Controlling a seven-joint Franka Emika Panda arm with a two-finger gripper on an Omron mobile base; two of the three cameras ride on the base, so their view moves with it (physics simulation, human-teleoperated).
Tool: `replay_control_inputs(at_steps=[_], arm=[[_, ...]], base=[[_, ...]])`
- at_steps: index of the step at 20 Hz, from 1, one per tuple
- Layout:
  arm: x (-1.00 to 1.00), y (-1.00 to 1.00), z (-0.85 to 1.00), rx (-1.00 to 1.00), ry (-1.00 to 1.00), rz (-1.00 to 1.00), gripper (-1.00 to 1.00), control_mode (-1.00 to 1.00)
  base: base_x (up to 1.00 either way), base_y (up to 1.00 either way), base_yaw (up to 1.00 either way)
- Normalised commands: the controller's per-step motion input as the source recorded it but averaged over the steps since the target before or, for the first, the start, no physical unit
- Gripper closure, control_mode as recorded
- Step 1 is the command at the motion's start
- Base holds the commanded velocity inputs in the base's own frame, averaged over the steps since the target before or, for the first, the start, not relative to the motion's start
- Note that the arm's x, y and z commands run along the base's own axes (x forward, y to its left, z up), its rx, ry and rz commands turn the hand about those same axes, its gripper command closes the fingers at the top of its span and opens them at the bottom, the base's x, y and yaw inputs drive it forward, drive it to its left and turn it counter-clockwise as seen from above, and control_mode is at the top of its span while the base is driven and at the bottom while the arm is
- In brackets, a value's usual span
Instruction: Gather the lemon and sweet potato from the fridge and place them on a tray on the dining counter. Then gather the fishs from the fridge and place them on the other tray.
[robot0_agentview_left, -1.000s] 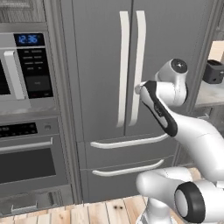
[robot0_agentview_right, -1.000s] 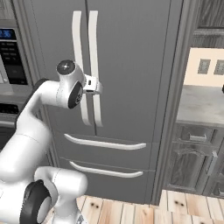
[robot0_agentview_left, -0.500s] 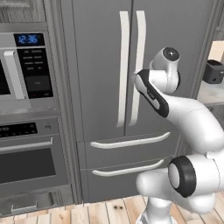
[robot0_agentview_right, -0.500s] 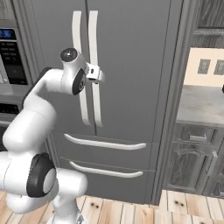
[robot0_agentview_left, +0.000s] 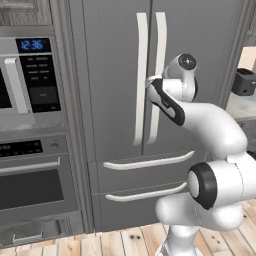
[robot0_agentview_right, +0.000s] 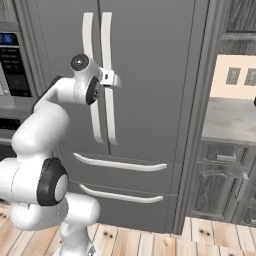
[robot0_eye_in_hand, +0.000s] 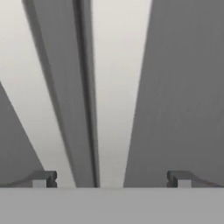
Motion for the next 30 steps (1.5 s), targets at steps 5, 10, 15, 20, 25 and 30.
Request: replay_control_inputs(at_steps=[5,10,15,20,25,30], arm=[[0.59,0.0,0.09,0.0,-0.03,0.0,-1.0,-1.0],[0.63,-0.02,0.03,0.0,0.0,0.01,-1.0,-1.0],[0.48,-0.01,0.0,0.0,-0.01,0.02,-1.0,-1.0],[0.54,0.0,0.0,0.0,0.0,0.04,1.0,-1.0],[0.13,-0.04,-0.02,0.0,0.02,0.02,1.0,-1.0],[-0.26,-0.55,0.0,0.01,0.0,-0.05,1.0,-1.0]], base=[[0.0,0.0,0.0],[0.0,0.0,0.0],[0.0,0.0,0.0],[0.0,0.0,0.0],[0.0,0.0,0.0],[0.0,0.0,0.0]])
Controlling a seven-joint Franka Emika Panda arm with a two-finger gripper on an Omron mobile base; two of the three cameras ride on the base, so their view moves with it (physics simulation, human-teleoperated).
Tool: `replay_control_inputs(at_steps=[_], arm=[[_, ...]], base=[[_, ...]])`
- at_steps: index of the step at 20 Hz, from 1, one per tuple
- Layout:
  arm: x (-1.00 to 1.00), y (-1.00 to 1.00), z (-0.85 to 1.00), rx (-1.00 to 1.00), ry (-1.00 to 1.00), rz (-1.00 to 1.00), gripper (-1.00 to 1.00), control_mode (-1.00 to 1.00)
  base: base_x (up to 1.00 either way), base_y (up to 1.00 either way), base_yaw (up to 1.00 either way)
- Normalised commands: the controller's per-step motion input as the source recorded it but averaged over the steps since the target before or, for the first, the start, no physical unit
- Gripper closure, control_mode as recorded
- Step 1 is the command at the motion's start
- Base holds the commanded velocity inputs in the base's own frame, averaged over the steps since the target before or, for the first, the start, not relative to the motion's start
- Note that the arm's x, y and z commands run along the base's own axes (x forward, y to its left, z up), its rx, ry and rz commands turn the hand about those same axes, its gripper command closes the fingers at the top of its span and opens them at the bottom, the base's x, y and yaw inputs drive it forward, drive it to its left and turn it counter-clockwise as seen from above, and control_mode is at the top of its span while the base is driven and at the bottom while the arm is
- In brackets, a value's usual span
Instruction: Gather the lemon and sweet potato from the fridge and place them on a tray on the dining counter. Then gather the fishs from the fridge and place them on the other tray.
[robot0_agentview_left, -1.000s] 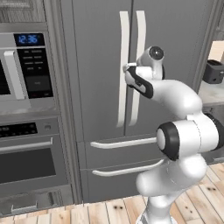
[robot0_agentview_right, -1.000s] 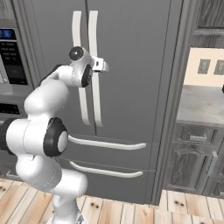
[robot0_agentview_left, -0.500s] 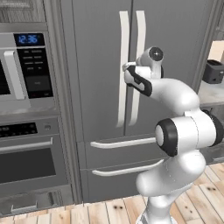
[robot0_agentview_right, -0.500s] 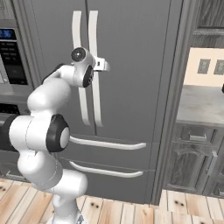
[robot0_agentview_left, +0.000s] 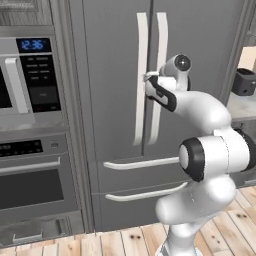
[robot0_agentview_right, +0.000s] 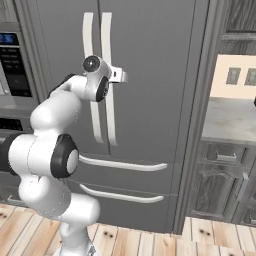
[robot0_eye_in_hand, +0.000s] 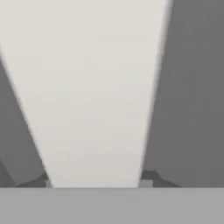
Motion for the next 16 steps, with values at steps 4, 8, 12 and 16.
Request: replay_control_inputs(at_steps=[4,8,12,16], arm=[[-0.79,-0.82,0.02,0.04,0.0,-0.15,1.0,-1.0],[-0.85,-0.84,0.13,0.06,0.05,-0.18,1.0,-1.0],[-0.91,-0.85,0.16,0.07,0.1,-0.22,1.0,-1.0],[-0.96,-0.9,0.21,0.09,0.11,-0.19,1.0,-1.0]], base=[[0.0,0.0,0.0],[0.0,0.0,0.0],[0.0,0.0,0.0],[0.0,0.0,0.0]])
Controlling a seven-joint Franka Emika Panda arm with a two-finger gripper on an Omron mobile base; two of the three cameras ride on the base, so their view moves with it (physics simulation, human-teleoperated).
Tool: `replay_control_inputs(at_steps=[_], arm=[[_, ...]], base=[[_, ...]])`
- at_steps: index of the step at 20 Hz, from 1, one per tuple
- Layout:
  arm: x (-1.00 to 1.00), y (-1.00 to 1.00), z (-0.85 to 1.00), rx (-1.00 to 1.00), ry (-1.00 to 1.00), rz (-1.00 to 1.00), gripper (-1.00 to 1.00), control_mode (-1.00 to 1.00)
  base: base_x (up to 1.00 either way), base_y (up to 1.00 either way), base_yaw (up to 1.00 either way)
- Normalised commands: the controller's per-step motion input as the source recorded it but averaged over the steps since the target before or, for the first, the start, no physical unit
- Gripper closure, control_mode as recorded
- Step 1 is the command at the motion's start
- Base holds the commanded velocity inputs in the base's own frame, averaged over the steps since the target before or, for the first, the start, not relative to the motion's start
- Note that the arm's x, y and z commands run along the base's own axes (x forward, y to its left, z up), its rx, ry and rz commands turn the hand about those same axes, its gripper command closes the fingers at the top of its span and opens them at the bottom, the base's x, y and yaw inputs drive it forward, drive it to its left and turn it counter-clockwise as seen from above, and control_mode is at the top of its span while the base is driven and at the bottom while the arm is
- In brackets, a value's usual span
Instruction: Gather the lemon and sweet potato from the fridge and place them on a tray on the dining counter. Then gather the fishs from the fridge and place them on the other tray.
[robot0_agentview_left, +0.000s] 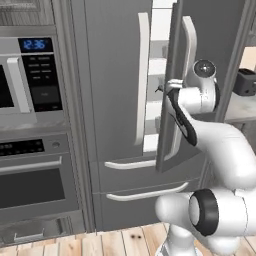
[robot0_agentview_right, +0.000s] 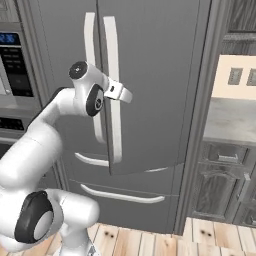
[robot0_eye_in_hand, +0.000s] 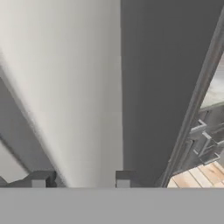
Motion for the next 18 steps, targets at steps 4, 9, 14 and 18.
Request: replay_control_inputs(at_steps=[4,9,14,18], arm=[[-0.85,-0.96,0.25,0.08,0.11,-0.15,1.0,-1.0],[-0.68,-0.95,0.32,0.06,0.08,-0.09,1.0,-1.0],[-0.74,-0.85,0.27,0.03,0.01,-0.01,-1.0,-1.0],[-0.96,-0.03,-0.07,-0.03,-0.1,0.01,-1.0,-1.0]], base=[[0.0,0.0,0.0],[0.0,0.0,0.0],[0.0,0.0,0.0],[0.0,0.0,0.0]])
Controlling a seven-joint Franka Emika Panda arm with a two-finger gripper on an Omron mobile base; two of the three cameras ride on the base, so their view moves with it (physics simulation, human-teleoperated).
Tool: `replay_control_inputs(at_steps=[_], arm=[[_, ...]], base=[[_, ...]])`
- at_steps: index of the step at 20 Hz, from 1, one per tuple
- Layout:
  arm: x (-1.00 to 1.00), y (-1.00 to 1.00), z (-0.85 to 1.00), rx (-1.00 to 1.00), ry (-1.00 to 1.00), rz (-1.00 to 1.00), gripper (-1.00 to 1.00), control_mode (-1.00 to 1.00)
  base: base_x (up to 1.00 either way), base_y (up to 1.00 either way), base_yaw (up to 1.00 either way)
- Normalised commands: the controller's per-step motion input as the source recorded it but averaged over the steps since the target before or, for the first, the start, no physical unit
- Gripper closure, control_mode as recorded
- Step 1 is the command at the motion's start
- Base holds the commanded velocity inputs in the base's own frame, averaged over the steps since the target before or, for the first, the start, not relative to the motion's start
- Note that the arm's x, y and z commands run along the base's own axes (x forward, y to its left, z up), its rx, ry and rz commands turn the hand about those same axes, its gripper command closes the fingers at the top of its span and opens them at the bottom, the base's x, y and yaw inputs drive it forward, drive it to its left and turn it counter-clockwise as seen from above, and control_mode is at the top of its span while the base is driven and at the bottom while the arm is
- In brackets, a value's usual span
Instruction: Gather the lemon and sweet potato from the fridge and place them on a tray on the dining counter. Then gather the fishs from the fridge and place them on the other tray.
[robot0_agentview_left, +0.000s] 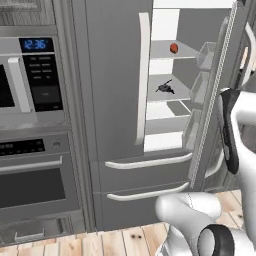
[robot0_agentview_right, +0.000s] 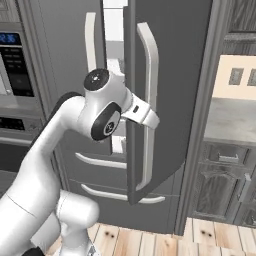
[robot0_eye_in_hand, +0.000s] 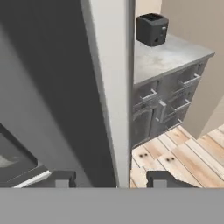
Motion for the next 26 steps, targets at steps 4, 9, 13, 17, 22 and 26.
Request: replay_control_inputs(at_steps=[4,9,13,17,22,26], arm=[[-0.94,0.7,-0.01,-0.22,-0.12,0.08,-1.0,-1.0],[-0.31,1.0,0.0,-0.27,0.01,0.06,-1.0,-1.0],[0.44,0.94,0.19,-0.26,0.11,0.0,-1.0,-1.0],[0.9,0.61,0.33,-0.22,0.18,-0.01,-1.0,-1.0],[1.0,0.21,0.27,-0.17,0.25,-0.04,-1.0,-1.0],[1.0,-0.13,0.04,-0.11,0.28,-0.09,-1.0,-1.0]], base=[[0.0,0.0,0.0],[0.0,0.0,0.0],[0.0,0.0,0.0],[0.0,0.0,0.0],[0.0,0.0,0.0],[0.0,0.0,0.0]])
